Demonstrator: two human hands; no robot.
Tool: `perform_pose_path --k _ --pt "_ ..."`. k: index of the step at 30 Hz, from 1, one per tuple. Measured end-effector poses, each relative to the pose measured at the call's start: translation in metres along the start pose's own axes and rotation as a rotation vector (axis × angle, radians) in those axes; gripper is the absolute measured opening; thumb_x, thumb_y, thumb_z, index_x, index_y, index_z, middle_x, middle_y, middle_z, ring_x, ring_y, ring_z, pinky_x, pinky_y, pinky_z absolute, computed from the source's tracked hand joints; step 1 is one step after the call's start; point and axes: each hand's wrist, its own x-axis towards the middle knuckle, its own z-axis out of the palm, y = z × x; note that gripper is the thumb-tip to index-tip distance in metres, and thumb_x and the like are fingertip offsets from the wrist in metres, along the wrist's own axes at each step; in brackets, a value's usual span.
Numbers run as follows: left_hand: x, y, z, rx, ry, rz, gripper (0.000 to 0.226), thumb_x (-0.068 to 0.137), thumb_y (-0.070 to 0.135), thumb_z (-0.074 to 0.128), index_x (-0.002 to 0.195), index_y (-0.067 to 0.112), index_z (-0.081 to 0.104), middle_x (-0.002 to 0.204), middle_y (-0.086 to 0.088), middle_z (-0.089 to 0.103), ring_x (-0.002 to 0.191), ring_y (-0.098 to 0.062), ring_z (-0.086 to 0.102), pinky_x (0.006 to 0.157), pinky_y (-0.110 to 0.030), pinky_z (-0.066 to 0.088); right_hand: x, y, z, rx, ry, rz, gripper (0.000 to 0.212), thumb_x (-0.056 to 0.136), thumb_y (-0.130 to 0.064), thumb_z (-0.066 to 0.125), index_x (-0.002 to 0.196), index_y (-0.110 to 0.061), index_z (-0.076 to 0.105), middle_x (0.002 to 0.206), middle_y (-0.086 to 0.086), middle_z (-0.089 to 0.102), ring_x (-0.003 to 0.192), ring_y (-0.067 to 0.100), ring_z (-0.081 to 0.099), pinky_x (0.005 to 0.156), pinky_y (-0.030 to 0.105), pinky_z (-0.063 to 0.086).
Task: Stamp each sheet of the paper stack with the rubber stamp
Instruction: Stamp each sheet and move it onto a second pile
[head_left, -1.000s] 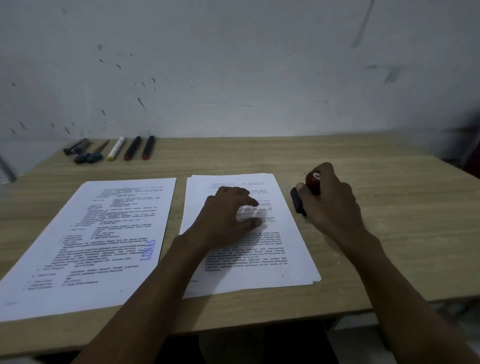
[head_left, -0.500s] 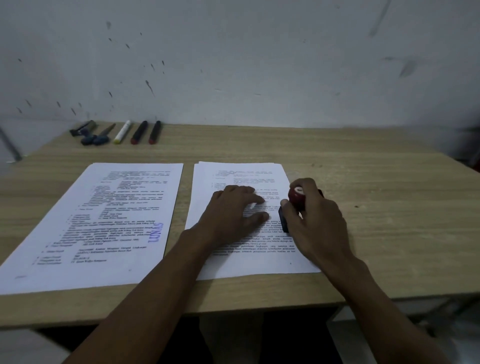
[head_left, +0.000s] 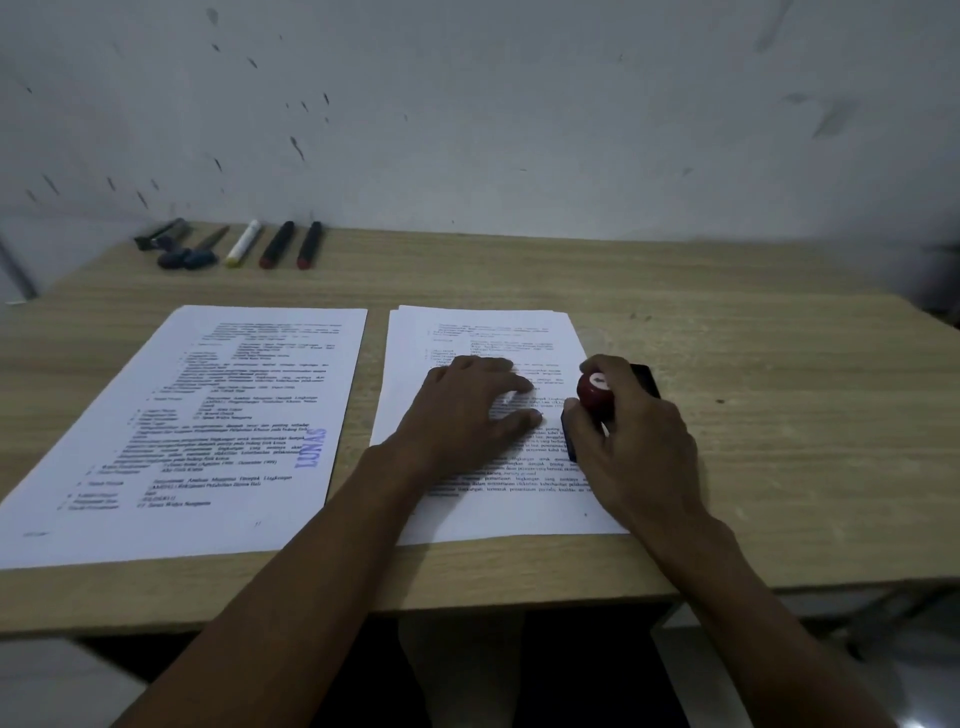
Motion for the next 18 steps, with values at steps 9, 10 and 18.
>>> perform_pose_path --k 9,10,18 --pt "-0.0011 -0.0002 0.0024 0.002 0.012 0.003 0.047 0.088 0.056 0.052 0.128 0.032 0.057 0.146 0.005 0.046 0.135 -0.018 0.036 0.109 -0.04 0.028 -0.0038 0.0016 0.0053 -0.157 0.067 0.011 0.032 0.087 -0.037 0.06 0.117 -0.027 0.055 0.085 0.004 0.065 0.078 0.035 0.062 0.064 0.035 0.039" --pt "-0.0015 0.0 0.0023 0.002 0.013 0.003 0.047 0.088 0.056 0.053 0.128 0.032 0.057 0.145 0.005 0.046 0.135 -0.018 0.036 0.109 -0.041 0.028 -0.0043 0.0013 0.0056 -0.165 0.076 0.01 0.033 0.086 -0.038 0.06 0.117 -0.028 0.055 0.082 0.004 0.064 0.077 0.036 0.062 0.063 0.035 0.037" --pt "-0.0017 0.0006 0.0013 0.006 0.017 0.004 0.046 0.088 0.055 0.053 0.127 0.031 0.058 0.145 0.004 0.047 0.135 -0.018 0.037 0.109 -0.042 0.029 -0.0054 0.0032 0.0092 -0.18 0.105 0.012 0.037 0.085 -0.04 0.059 0.121 -0.031 0.053 0.078 0.006 0.065 0.076 0.037 0.062 0.065 0.035 0.033"
